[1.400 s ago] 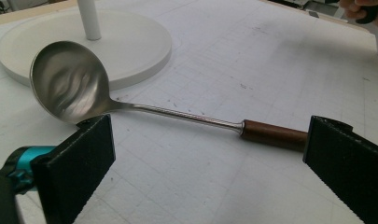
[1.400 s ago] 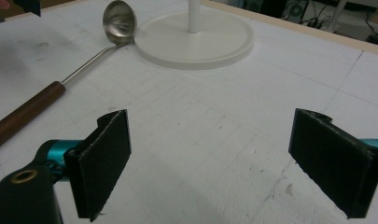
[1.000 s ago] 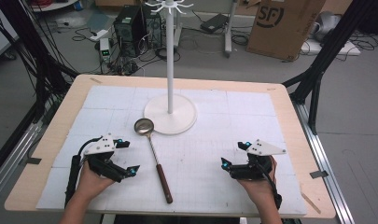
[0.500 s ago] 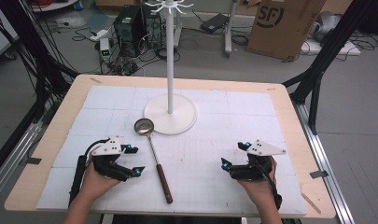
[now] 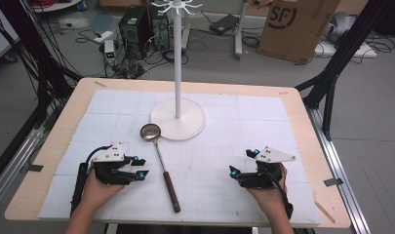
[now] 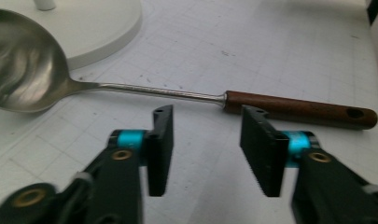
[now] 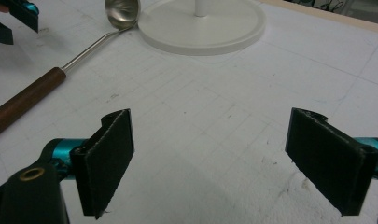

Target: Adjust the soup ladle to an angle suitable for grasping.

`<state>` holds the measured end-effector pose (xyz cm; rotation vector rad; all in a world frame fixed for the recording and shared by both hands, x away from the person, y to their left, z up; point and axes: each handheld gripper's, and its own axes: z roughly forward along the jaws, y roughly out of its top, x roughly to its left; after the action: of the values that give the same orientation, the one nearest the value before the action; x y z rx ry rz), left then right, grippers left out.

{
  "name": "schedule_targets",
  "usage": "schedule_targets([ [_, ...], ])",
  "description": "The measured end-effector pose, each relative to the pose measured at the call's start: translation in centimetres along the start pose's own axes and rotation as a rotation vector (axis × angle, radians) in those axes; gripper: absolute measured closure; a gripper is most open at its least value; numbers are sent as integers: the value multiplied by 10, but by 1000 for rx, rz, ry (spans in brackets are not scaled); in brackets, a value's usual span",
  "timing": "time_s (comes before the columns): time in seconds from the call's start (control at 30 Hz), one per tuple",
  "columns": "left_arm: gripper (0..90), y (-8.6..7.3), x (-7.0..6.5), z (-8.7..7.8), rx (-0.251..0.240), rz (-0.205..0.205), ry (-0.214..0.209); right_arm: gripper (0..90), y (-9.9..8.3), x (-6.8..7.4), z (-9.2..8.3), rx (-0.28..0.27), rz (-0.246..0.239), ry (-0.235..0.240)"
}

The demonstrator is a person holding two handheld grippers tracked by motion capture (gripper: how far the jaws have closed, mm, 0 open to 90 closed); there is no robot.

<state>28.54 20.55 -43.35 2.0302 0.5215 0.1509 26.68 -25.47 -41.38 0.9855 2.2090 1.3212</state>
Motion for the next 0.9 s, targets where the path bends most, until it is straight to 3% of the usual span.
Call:
schedule_targets([
  [0.1,707,0,-2,3,4,8,-39,141,0,0,0,-1,2,-3],
  [0.13,779,0,-3,4,9,11,-53,141,-1,-1,-1,0,3,-5],
  [0.2,841,-1,-7,10,25,21,-99,142,-1,-1,-1,-4,6,-6],
  [0.4,896,0,-20,31,87,16,-155,143,-1,-2,-1,-3,7,-7],
  [0.43,896,1,-27,42,131,36,-167,143,-1,-2,-1,-3,6,-9],
  [0.5,896,2,-31,47,153,47,-169,143,-1,-2,-1,-3,5,-9],
  [0.53,897,4,-36,54,159,73,-168,143,-1,-2,-1,-2,6,-9],
  [0.9,897,16,-46,79,116,57,-164,143,0,0,0,3,3,-3],
])
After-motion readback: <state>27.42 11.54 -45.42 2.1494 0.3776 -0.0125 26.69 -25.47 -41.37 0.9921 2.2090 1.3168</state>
